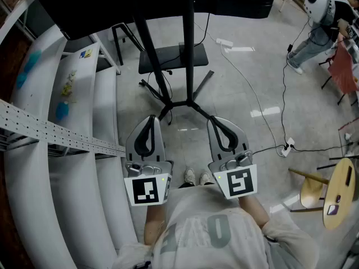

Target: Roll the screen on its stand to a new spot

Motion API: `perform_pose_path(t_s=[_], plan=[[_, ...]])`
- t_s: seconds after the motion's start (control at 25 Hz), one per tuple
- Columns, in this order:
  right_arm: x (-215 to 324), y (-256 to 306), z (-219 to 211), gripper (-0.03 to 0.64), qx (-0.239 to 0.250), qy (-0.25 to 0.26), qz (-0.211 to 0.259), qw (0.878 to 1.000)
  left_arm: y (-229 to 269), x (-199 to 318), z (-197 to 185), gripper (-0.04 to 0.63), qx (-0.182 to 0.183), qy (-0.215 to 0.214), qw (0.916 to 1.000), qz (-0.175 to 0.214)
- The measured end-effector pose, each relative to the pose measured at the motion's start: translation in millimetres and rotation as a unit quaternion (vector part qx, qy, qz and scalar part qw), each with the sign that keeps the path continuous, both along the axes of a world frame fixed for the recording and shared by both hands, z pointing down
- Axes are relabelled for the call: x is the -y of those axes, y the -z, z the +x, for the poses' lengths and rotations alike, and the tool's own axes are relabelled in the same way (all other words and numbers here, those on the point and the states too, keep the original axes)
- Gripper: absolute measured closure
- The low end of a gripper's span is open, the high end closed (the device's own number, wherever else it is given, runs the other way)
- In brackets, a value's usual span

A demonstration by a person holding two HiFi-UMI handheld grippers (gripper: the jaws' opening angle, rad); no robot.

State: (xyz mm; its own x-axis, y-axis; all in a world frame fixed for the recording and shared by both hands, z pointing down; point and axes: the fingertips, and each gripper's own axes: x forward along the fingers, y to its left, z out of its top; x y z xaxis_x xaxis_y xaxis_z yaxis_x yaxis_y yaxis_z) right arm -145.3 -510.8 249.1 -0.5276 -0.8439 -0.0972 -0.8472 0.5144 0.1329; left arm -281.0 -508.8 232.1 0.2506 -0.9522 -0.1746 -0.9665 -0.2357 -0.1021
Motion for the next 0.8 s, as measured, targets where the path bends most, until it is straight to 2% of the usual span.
perform_pose_path(t_s=[0.52, 0.8], plan=[[18.4, -4.4, -17.6, 0.598, -0.015, 0.001, -0.007, 1.000, 2.0, 17.4, -15.5, 0.580, 0.001, -0.003, 1.0000, 0.008], [31.6, -6.7, -35.6, 0.598, 0.004, -0.003, -0.003, 1.000, -10.6, 33.3, -34.3, 0.580, -0.005, -0.012, 0.9999, -0.001]])
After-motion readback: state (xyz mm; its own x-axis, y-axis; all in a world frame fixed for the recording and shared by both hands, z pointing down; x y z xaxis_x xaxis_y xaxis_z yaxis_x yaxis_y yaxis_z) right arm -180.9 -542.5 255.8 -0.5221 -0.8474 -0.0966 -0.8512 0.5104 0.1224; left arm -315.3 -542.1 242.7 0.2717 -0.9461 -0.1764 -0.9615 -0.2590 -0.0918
